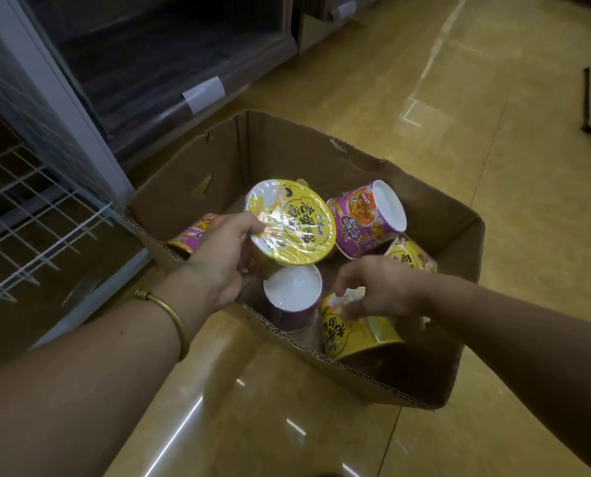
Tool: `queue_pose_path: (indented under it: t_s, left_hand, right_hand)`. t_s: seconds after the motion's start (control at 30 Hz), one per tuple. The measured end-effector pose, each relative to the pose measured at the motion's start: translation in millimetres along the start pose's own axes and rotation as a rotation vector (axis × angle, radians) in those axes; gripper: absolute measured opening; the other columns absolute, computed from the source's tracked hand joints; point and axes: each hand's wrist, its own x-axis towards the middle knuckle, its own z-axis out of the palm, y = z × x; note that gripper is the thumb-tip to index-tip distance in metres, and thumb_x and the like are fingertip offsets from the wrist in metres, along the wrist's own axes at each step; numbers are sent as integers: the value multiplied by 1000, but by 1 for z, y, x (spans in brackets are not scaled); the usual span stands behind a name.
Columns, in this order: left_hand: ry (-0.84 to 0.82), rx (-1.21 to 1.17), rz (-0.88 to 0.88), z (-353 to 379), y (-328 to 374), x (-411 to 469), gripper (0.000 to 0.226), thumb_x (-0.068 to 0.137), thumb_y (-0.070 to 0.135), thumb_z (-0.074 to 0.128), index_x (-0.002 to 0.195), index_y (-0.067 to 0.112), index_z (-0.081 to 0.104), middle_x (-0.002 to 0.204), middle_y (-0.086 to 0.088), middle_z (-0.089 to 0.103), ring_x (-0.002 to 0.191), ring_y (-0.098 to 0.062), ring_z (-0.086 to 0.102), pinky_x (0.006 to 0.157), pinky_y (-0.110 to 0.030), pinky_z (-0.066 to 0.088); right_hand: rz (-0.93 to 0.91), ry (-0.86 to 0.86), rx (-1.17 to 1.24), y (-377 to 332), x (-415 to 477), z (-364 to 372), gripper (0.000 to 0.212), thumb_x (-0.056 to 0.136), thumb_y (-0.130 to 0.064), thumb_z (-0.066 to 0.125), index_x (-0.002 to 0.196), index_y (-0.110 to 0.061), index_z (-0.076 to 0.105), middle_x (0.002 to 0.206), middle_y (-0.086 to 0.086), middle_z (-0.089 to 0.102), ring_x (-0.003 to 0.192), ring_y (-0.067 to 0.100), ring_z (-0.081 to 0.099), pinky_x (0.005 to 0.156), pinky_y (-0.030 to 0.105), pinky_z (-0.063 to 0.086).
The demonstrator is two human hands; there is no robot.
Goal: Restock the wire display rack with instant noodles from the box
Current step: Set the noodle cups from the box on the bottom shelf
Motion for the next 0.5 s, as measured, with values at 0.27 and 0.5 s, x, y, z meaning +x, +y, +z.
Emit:
queue_pose_path:
  t_s: [0.27, 0.5]
  left_hand:
    - [-14, 30, 12, -2, -5, 7, 15, 90, 5, 50, 80, 16, 52, 42, 3, 57, 30, -6, 50, 36, -15, 40]
    - [-24, 14, -15, -13, -9, 13, 10, 87, 7, 53, 88, 17, 55, 50, 1, 63, 40, -10, 58, 44, -24, 49]
  right_hand:
    - [36, -279, -423, -8, 5, 24, 97, 72, -40, 86, 151, -34, 31, 160, 0, 16, 148, 28, 17, 110, 55, 35]
    - [158, -211, -402, 0, 13, 30, 97, 73, -26, 85, 149, -32, 24, 153, 7, 23, 144, 31, 24, 107, 54, 38]
